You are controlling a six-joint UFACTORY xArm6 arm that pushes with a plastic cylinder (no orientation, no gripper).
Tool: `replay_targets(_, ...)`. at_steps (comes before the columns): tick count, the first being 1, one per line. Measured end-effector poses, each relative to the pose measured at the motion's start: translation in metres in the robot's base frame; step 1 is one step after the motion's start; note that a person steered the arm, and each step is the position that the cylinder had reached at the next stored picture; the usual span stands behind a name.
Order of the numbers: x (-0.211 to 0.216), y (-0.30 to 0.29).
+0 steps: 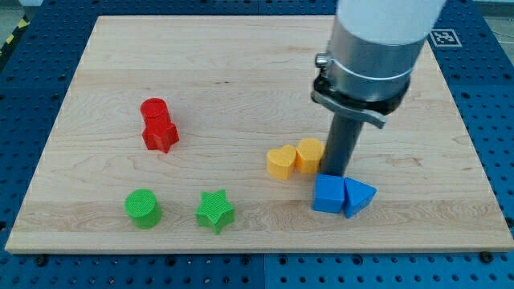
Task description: Move the yellow blocks away from blue blocks
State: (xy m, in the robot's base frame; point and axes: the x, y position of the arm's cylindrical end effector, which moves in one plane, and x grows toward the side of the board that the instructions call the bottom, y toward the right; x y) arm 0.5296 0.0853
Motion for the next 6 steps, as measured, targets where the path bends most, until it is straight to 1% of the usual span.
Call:
replay_targets(1, -0.003, -0.004)
replay_targets(2, -0.025, -0.004)
replay_targets(3, -0.030, -0.004)
replay_targets(6, -0.024, -0.007)
